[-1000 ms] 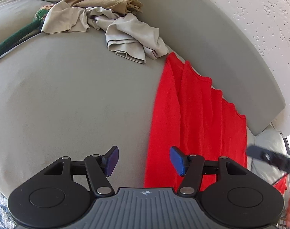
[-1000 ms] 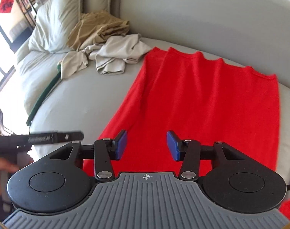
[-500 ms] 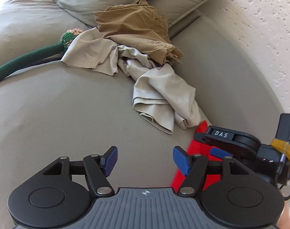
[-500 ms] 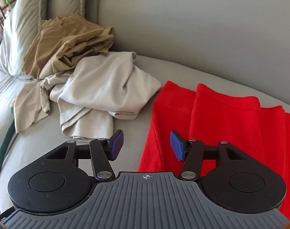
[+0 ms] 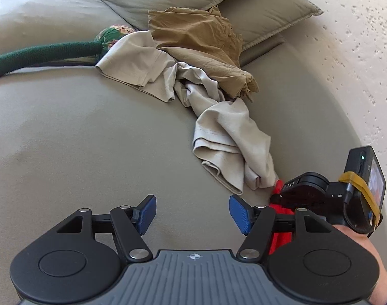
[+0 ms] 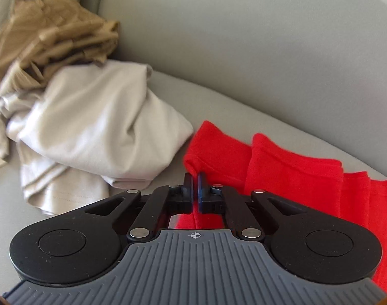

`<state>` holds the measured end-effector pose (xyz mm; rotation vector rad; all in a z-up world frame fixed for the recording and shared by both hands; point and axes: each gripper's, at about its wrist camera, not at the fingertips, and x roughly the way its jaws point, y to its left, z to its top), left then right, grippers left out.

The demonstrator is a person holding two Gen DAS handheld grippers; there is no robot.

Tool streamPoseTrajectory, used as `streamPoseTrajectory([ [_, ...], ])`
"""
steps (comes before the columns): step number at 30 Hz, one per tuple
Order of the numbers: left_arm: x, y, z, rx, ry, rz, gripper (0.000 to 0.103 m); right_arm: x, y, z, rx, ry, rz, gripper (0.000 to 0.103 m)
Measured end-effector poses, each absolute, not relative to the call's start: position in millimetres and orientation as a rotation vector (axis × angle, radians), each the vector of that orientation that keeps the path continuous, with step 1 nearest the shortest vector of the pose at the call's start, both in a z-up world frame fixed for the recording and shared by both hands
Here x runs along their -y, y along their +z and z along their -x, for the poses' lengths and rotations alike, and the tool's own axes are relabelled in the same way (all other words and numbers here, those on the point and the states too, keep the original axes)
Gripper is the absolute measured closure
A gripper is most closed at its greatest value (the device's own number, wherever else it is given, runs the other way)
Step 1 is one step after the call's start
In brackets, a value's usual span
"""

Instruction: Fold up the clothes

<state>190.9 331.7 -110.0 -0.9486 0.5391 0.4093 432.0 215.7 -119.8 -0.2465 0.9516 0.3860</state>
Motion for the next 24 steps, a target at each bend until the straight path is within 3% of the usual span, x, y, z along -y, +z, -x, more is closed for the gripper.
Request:
streamPoseTrajectory([
  [8,-363,-108,-149,-0.284,0.544,1.149,0.043,-172,-36,-401,-0.908,1.021,-0.342,0.1],
  [12,-374,-118,-147,-0.252,0.501,1.245,0.043,-166,-55,-408,-0.956,1.09,-0.639,0.097],
  [13,-376,-120,-147,-0.246,0.491,1.267,0.042,-167,-71,-413,-0.988,1.028,-0.649,0.095],
  [14,-376,-120,-151,-0.265,0.495,1.245,0.042,-169,-90,-420,-1.034,0.923,-0.602,0.082],
  [15,-376,-120,-155,-0.287,0.501,1.219,0.042,-172,-108,-426,-1.1,0.793,-0.512,0.06],
  [17,-376,-121,-160,-0.322,0.522,1.188,0.042,-174,-137,-432,-1.192,0.605,-0.327,0.059],
  [24,-368,-128,-174,-0.434,0.561,1.089,0.044,-205,-103,-392,-0.985,0.84,0.017,0.06],
])
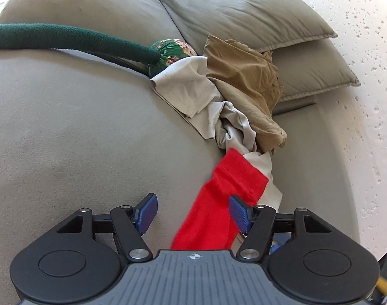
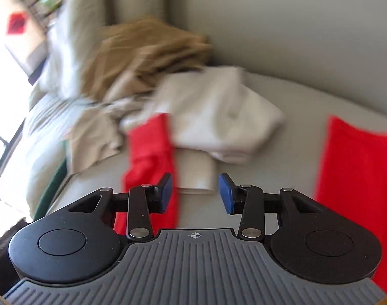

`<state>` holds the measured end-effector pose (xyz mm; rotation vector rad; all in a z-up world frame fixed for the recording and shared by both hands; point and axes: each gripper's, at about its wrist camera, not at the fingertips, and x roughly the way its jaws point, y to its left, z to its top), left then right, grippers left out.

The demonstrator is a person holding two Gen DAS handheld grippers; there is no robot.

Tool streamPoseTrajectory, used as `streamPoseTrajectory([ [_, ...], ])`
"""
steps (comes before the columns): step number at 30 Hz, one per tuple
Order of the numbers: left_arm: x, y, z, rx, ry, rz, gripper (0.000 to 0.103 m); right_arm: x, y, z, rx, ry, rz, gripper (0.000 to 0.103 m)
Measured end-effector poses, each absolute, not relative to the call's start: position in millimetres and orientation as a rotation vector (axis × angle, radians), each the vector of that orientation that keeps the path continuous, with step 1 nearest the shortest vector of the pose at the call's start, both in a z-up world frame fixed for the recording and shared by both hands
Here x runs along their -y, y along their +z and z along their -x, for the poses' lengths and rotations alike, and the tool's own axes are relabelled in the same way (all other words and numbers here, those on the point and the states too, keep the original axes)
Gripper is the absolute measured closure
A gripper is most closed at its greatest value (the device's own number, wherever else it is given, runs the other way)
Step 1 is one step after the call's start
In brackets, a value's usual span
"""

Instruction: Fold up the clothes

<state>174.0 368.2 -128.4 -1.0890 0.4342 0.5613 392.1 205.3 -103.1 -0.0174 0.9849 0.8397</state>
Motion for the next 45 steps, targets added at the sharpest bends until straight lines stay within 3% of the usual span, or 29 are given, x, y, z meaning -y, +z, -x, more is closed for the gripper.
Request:
streamPoseTrajectory([
  [5,-368,-137,-217,-0.56,0.458,0.883,0.051,-219,-70,-361,-1.003,0.95,-0.036,0.061],
  [9,-382,-149,-250,-0.613,0.338,0.771,0.053,-145,-37,-316,-0.999,1.02,-0.161,0.061],
  [13,-393,-144,-287,-0.682,0.22,0.671,0.042,-38,3,-275,-0.949,0.983,-0.216,0.061],
  [20,-445,-163,-320,-0.676,0.1,0.915,0.044,99,47,-235,-0.854,0.723,-0.389,0.06],
  [22,-454,-170,-322,-0.67,0.115,0.982,0.065,120,56,-227,-0.81,0.696,-0.449,0.06],
  [27,-449,-164,-319,-0.682,0.129,0.923,0.098,126,67,-220,-0.788,0.75,-0.516,0.06],
  [39,-461,-37,-235,-0.368,0.251,0.561,0.1,84,62,-203,-0.779,0.817,-0.493,0.06],
  [45,-494,-67,-218,-0.462,0.402,0.584,0.097,53,41,-207,-0.84,0.885,-0.574,0.06],
])
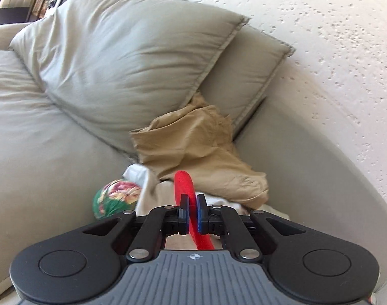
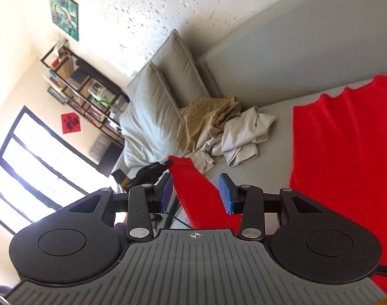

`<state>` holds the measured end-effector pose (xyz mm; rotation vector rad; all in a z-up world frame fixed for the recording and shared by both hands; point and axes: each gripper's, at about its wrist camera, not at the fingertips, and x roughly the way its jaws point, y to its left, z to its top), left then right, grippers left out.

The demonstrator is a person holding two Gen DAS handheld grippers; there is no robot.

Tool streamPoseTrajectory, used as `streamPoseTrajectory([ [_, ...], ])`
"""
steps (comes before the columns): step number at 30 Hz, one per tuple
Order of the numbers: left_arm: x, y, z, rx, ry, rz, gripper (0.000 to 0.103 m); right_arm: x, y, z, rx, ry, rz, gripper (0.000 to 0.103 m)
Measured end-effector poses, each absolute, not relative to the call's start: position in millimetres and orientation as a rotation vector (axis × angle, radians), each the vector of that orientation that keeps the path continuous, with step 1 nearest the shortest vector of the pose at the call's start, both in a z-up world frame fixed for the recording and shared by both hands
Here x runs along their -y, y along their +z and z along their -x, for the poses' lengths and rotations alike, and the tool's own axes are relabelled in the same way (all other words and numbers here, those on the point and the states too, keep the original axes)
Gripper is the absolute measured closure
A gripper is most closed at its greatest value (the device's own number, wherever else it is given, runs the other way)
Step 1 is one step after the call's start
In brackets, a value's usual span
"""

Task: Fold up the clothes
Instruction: 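Grasp the sleeve cuff with the left gripper and pull it outward, then lay the sleeve flat on the sofa and open the left gripper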

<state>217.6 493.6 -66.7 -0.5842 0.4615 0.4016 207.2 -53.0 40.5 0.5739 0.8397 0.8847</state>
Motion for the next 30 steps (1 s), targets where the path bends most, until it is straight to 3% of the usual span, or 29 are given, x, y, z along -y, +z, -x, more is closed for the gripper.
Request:
streamPoseTrajectory([
  [3,-505,-90,-205,-0.518,0.538,0.61,0.065,37,29,-204,-0.904,0.908,-0.603,0.058],
  [11,-480,-69,-139,-0.67,0.51,0.581,0.064,79,54,-167,-0.9,0.889,-0.589,0.053],
  [14,-419,-41,-108,-0.741,0.388,0.5,0.059,109,74,-144,-0.831,0.852,-0.563,0.048],
  [16,-370,-25,-83,-0.783,0.305,0.444,0.043,132,86,-129,-0.797,0.829,-0.556,0.046],
  [17,-345,-16,-71,-0.804,0.264,0.416,0.041,145,88,-122,-0.786,0.817,-0.575,0.046],
  [21,-254,-2,-30,-0.816,0.09,0.312,0.04,199,84,-94,-0.757,0.758,-0.702,0.035],
  [27,-158,-5,10,-0.873,-0.011,0.216,0.038,280,64,-54,-0.714,0.585,-0.821,0.033],
  [30,-117,-20,16,-0.91,-0.018,0.127,0.035,306,27,-39,-0.785,0.445,-0.833,0.031],
])
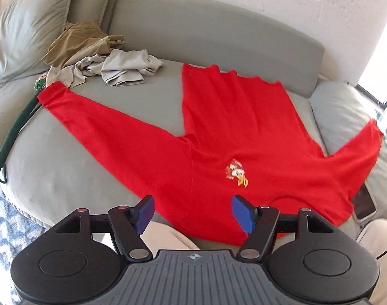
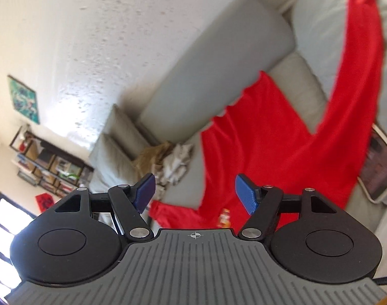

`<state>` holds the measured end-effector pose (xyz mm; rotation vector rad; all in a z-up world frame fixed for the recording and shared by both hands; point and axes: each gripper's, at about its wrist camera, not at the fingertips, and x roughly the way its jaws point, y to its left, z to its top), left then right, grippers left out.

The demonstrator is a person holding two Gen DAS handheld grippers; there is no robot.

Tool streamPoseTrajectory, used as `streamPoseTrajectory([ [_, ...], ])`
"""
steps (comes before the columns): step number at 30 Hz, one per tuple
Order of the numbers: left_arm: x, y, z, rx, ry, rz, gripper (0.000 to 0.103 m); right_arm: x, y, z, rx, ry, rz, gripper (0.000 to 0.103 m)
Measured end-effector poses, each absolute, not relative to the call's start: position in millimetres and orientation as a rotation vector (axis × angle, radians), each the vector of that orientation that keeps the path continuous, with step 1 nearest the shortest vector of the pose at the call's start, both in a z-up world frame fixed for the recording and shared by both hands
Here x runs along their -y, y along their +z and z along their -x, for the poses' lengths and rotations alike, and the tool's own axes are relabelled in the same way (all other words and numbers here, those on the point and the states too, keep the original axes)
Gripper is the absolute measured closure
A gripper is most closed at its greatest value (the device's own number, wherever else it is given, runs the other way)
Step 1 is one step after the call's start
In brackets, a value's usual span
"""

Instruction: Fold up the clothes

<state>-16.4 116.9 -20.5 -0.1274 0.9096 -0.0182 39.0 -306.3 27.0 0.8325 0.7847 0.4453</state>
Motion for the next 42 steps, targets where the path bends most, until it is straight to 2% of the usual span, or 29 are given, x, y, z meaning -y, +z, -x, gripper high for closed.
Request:
streamPoseTrajectory([
  [1,-106,-28,16,-0.928,-0.02,0.115,0.035,311,8,-36,-0.817,0.417,-0.815,0.031],
  [2,-94,-36,16,-0.946,-0.021,0.102,0.035,313,-11,-34,-0.86,0.395,-0.793,0.037],
  [3,-85,-42,15,-0.953,-0.03,0.089,0.035,314,-31,-32,-0.904,0.374,-0.77,0.05],
  [5,-63,-52,16,-0.949,-0.051,0.029,0.033,311,-68,-26,-0.982,0.338,-0.718,0.064],
  [10,-27,-64,18,-0.909,-0.078,-0.17,0.03,300,-102,-17,-1.026,0.3,-0.528,0.064],
  [12,-26,-65,18,-0.897,-0.047,-0.181,0.028,301,-101,-19,-1.007,0.31,-0.511,0.051],
  [14,-29,-66,19,-0.898,-0.029,-0.157,0.026,306,-100,-24,-0.998,0.321,-0.547,0.049],
  [16,-34,-68,20,-0.906,-0.017,-0.132,0.026,313,-103,-25,-1.004,0.313,-0.596,0.05],
  [18,-40,-69,22,-0.916,-0.012,-0.098,0.026,321,-100,-24,-0.98,0.303,-0.619,0.06],
  [20,-45,-71,23,-0.921,-0.008,-0.06,0.026,330,-96,-23,-0.943,0.284,-0.629,0.065],
  [25,-53,-73,13,-0.902,0.031,0.015,0.026,348,-81,-36,-0.9,0.205,-0.62,0.065],
  [27,-53,-70,9,-0.892,0.03,0.023,0.026,349,-79,-42,-0.914,0.193,-0.624,0.057],
  [29,-52,-69,6,-0.888,0.025,0.032,0.026,350,-77,-44,-0.91,0.167,-0.605,0.057],
  [34,-53,-71,3,-0.896,0.005,0.099,0.026,373,-53,-51,-0.732,0.031,-0.543,0.057],
  [36,-51,-71,-1,-0.894,0.009,0.125,0.026,380,-49,-62,-0.667,-0.064,-0.525,0.037],
  [40,-39,-64,-13,-0.872,0.001,0.155,0.026,376,-54,-92,-0.471,-0.226,-0.415,0.033],
  [42,-33,-59,-21,-0.854,-0.008,0.158,0.026,367,-61,-112,-0.433,-0.266,-0.309,0.027],
])
